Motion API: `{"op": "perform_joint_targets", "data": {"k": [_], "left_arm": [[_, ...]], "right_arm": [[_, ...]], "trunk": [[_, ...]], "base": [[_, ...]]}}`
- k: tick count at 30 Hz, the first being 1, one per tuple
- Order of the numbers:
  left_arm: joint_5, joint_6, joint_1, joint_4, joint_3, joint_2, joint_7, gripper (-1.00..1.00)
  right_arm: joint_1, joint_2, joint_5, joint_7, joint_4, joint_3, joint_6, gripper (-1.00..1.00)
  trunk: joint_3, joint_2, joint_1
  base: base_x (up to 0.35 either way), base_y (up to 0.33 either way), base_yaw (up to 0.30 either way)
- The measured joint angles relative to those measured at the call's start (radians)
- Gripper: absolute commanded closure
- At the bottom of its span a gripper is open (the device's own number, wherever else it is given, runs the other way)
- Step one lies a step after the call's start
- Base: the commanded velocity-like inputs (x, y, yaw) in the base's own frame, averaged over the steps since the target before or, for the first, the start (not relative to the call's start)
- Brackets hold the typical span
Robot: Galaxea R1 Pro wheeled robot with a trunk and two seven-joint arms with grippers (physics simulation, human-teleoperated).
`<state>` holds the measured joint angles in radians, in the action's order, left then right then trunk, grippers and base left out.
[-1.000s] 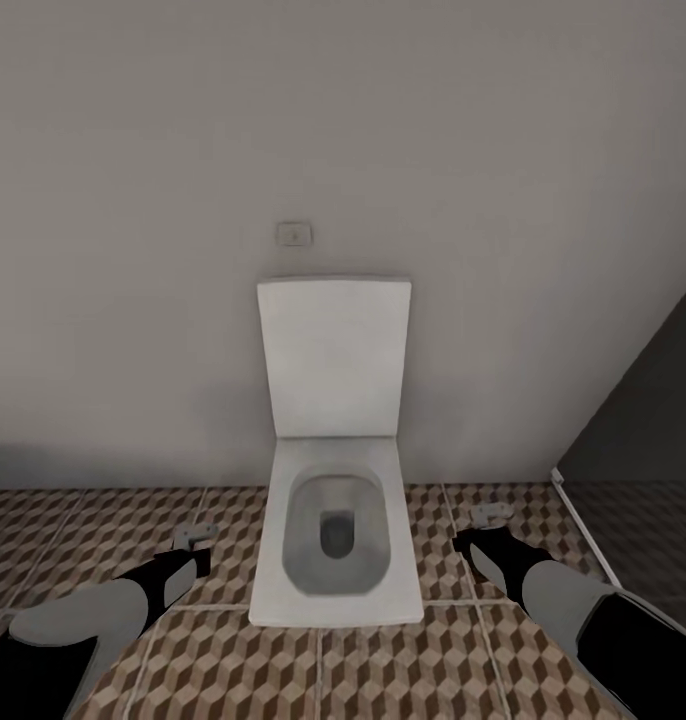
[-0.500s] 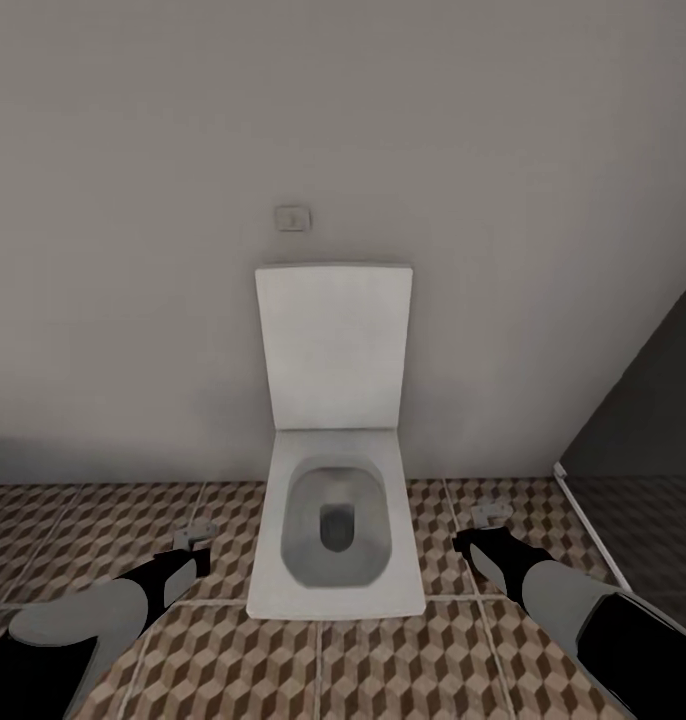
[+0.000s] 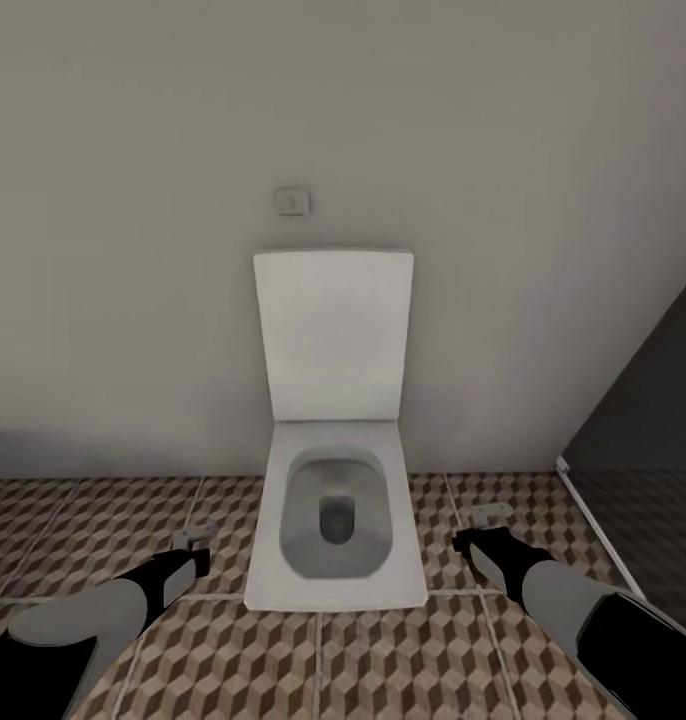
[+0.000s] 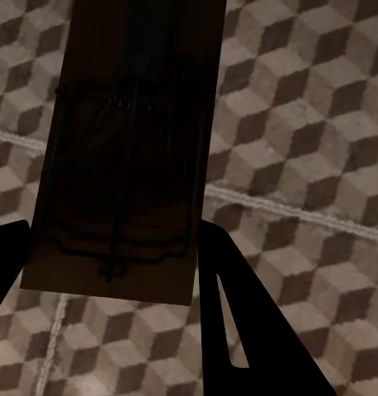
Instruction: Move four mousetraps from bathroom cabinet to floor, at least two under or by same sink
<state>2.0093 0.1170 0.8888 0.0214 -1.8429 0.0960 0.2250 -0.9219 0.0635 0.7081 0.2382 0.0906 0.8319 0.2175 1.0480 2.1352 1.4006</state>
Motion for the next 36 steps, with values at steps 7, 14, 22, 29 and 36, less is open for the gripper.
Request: {"op": "perform_joint_targets", "data": {"k": [7, 14, 22, 29, 36], "left_arm": [[0.0, 0.0, 0.0, 0.0, 0.0, 0.0, 0.0, 1.0], [0.0, 0.0, 0.0, -0.001, 0.0, 0.0, 0.0, 1.0], [-0.001, 0.0, 0.0, 0.0, 0.0, 0.008, 0.0, 1.0], [-0.001, 0.0, 0.0, 0.001, 0.0, 0.017, -0.001, 1.0], [-0.002, 0.0, 0.0, 0.001, 0.001, 0.018, -0.002, 1.0]], "right_arm": [[0.0, 0.0, -0.001, -0.002, 0.0, 0.0, 0.0, 1.0], [0.0, 0.0, -0.002, -0.002, 0.0, 0.0, 0.0, 1.0], [0.0, 0.0, -0.002, -0.002, 0.001, 0.0, 0.0, 1.0], [0.0, 0.0, -0.002, -0.002, 0.001, 0.001, 0.0, 1.0], [0.0, 0.0, -0.002, -0.002, 0.001, 0.001, -0.002, 1.0]], "trunk": [[0.022, 0.049, 0.027], [0.044, 0.098, 0.054], [0.069, 0.154, 0.084], [0.091, 0.203, 0.111], [0.113, 0.252, 0.138]], "base": [[0.0, 0.0, 0.0], [0.0, 0.0, 0.0], [0.0, 0.0, 0.0], [0.0, 0.0, 0.0], [0.0, 0.0, 0.0]]}}
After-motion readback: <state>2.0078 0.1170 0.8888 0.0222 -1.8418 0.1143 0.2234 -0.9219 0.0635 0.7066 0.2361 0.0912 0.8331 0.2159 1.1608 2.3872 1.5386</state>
